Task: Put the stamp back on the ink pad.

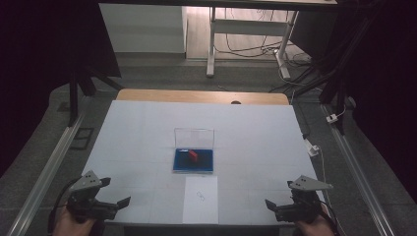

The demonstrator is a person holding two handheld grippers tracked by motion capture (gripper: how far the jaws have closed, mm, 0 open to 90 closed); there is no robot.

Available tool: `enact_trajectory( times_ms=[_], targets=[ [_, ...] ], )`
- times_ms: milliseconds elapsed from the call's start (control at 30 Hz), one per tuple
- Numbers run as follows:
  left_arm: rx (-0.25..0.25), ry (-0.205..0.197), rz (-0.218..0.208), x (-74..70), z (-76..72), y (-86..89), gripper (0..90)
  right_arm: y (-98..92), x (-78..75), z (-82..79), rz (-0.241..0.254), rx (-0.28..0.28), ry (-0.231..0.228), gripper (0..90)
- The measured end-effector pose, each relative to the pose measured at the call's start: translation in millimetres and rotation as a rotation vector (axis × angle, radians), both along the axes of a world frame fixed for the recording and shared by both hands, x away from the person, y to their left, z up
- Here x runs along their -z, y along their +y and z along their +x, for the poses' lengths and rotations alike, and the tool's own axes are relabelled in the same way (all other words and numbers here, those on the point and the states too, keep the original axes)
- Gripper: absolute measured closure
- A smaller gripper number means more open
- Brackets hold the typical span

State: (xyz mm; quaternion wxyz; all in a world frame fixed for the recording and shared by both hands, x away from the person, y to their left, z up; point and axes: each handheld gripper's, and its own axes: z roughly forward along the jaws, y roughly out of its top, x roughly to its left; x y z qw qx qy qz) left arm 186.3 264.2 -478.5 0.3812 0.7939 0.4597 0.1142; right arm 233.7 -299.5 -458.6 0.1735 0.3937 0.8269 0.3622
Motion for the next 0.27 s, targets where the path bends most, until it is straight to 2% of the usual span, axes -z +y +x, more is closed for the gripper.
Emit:
enact_trajectory(
  times_ms=[267],
  targets=[
    [-0.001,0.022,-0.003,0.8,1.7,0.5,1.6,0.7,0.4,0.3,-0.008,0.001,0.002,0.0]
  ],
)
